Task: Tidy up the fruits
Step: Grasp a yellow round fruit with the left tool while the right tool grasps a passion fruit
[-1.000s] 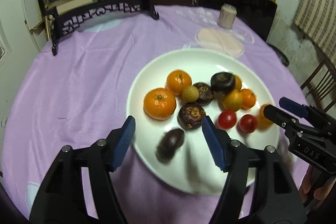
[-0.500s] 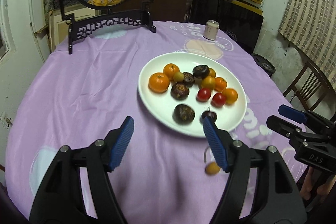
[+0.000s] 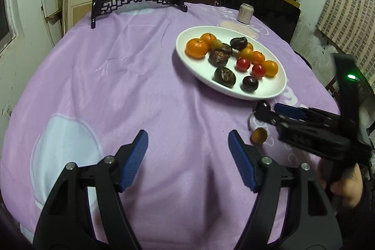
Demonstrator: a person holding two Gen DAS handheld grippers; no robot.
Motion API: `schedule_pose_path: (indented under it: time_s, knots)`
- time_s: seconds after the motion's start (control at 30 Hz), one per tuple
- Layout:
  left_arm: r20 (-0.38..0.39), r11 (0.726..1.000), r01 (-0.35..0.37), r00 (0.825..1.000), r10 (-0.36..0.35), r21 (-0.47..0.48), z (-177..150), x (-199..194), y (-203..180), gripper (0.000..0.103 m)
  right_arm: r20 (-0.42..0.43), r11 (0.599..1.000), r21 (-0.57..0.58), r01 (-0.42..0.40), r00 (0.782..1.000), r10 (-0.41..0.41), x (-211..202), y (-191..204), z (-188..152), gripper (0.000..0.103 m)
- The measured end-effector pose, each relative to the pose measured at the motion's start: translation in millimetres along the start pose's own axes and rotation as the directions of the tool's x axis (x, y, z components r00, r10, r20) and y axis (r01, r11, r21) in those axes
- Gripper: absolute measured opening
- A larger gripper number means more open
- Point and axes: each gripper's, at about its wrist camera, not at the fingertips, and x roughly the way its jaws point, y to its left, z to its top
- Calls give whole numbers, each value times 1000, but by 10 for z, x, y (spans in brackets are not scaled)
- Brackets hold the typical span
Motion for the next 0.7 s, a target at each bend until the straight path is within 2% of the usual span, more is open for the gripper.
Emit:
schedule_pose_path:
  time_s: [0.03, 0.07, 0.17, 0.4, 0.5, 0.7]
  knots:
    - [0, 1000, 2, 1000, -2, -5, -10, -6, 20, 72, -6, 1000, 7, -4, 1000, 4, 43, -8, 13, 41]
    - [-1, 1000, 3, 1000, -3, -7, -9, -5, 28, 72, -10, 1000, 9, 0, 1000, 0, 79, -13, 22, 31]
    - [-1, 1000, 9, 1000, -9, -11, -2, -10, 37, 72, -12, 1000, 11, 3, 1000, -2, 119, -26, 22, 28]
    - [-10, 1000, 8, 1000, -8, 17, 15, 11, -79, 72, 26, 999, 21, -28, 999, 27, -118, -81, -39, 28]
    - [-17, 999, 12, 1000, -11, 39, 21, 30, -169, 72, 71, 999, 38, -31, 997, 28, -333, -169, -96, 28]
    - [-84, 989, 73, 995, -62, 128, -23, 199, -578, 72, 145, 996, 86, -3, 989, -9, -750, -487, -238, 28]
